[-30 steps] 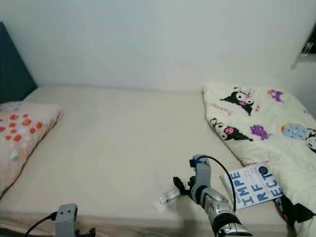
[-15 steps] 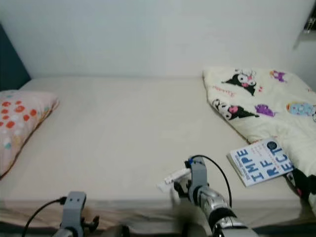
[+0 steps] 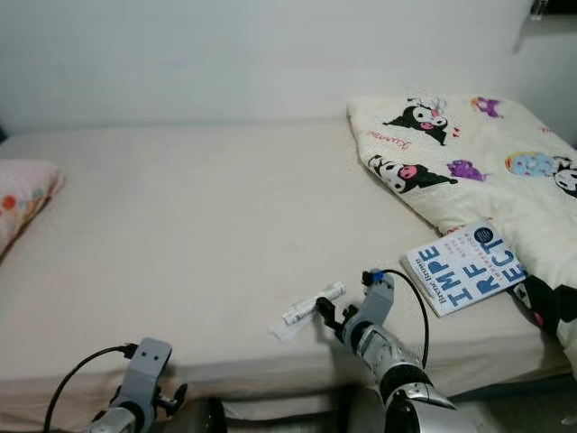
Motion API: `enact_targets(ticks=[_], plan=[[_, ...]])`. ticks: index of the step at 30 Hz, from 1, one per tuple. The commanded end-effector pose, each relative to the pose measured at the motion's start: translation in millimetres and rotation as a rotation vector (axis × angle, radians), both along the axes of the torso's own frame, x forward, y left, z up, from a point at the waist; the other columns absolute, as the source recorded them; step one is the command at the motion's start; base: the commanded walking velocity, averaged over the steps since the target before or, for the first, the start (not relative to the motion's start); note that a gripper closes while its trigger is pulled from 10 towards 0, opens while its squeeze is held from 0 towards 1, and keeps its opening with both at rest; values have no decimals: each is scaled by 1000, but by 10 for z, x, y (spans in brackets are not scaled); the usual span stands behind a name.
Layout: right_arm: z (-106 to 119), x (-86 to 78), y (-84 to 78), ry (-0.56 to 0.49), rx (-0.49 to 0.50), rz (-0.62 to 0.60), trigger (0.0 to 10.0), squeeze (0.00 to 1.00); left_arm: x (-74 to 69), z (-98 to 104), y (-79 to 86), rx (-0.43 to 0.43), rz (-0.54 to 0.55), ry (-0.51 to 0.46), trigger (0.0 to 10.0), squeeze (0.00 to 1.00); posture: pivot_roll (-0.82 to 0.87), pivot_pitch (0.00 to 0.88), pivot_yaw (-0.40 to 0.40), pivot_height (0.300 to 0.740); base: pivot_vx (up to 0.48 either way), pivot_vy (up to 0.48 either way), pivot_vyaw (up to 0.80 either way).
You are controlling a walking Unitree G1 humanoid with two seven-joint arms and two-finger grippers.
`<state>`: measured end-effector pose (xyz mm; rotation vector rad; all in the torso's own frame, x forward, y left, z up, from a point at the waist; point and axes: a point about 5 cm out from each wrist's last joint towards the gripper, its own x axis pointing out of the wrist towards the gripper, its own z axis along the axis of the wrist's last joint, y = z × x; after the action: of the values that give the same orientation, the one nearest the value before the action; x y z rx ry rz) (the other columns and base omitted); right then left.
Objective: Clean up the room
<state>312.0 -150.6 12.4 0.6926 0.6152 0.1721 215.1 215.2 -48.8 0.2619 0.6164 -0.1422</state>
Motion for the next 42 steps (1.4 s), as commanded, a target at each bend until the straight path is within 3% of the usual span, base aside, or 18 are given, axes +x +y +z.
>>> enact_targets(ticks=[1, 8, 9, 15, 18, 22, 24, 28, 32, 33, 38, 42], plan=[[7, 0, 66, 1, 65, 2, 10000, 0, -68, -16, 79, 39, -21, 11, 10000, 0, 107, 68, 3, 560, 0, 0, 0], [10, 2, 166, 5, 87, 28, 10000, 0, -162, -30, 141, 75, -58, 10, 10000, 0, 132, 90, 8, 560, 0, 0, 0], [38, 31, 256, 14, 95, 39, 10000, 0, -262, -40, 223, 94, -71, 13, 10000, 0, 157, 120, 21, 560, 0, 0, 0], [-9, 4, 307, 75, 59, 32, 10000, 0, -377, -40, 307, 115, -96, 13, 10000, 0, 174, 153, 33, 560, 0, 0, 0], [56, 54, 332, 36, 124, 2, 10000, 0, -452, -26, 351, 123, -113, 4, 10000, 0, 187, 179, 43, 560, 0, 0, 0], [64, 60, 334, 30, 133, 0, 10000, 0, -461, -24, 355, 124, -116, 1, 10000, 0, 187, 179, 43, 560, 0, 0, 0], [87, 75, 337, 14, 164, -11, 10000, 0, -505, -17, 377, 127, -127, -1, 10000, 0, 204, 227, 71, 560, 0, 0, 0], [296, 193, 413, -128, 324, 1, 10000, 0, -600, 23, 443, 142, -153, -10, 10000, 0, 215, 257, 79, 560, 0, 0, 0], [365, 229, 478, -157, 329, 44, 10000, 0, -605, 47, 452, 147, -160, -19, 10000, 0, 214, 264, 79, 560, 0, 0, 0], [386, 253, 486, -154, 329, 25, 0, 0, -609, 54, 447, 147, -163, -20, 10000, 0, 214, 268, 77, 560, 0, 0, 0], [488, 328, 535, -184, 291, 38, 0, 0, -608, 62, 397, 140, -174, -26, 10000, 0, 212, 268, 70, 560, 0, 0, 0], [424, 310, 506, -128, 210, 36, 0, 0, -594, 52, 342, 133, -177, -25, 10000, 0, 200, 255, 60, 560, 0, 0, 0]])
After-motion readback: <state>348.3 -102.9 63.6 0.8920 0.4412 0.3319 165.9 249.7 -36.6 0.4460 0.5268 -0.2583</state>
